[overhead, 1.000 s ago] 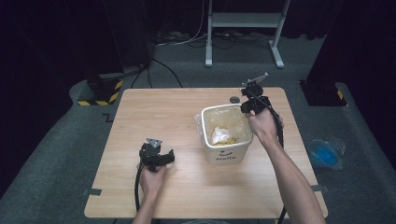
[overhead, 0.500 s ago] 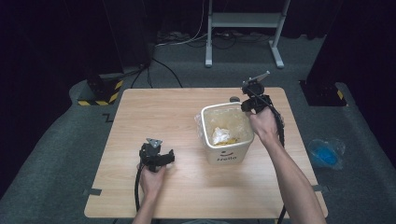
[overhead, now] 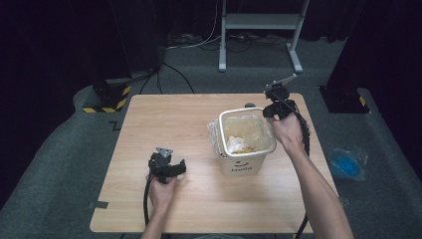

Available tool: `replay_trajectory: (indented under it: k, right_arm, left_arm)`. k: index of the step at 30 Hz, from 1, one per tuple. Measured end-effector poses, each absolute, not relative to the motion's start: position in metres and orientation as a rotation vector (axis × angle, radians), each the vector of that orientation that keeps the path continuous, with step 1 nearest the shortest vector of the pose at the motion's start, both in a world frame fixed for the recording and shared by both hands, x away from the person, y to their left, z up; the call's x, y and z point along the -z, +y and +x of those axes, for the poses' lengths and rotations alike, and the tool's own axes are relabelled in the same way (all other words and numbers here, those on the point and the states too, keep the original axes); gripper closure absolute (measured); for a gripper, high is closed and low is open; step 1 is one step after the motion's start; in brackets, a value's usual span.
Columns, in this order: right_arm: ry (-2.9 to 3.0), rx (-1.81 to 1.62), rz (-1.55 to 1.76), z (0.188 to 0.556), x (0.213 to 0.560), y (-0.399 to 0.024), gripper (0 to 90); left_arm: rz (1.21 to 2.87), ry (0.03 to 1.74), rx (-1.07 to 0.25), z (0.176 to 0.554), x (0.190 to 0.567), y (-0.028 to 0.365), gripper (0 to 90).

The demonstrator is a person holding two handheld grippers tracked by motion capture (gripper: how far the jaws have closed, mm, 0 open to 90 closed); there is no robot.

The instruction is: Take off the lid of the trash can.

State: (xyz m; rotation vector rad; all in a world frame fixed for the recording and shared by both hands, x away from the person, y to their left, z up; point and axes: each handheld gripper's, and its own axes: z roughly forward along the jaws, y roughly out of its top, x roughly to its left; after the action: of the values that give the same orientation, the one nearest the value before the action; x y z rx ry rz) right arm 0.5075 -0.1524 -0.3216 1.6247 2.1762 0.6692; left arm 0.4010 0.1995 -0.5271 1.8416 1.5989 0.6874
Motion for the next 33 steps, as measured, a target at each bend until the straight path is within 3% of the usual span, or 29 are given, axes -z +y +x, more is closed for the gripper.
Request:
replay_trajectory:
  k: [33]
  right_arm:
    - [2.090, -0.676, 1.713, 0.492, 0.313, -0.215, 81.4]
  left_arm:
    - [1.833, 1.601, -0.690, 0.401, 0.527, 0.199, 15.4]
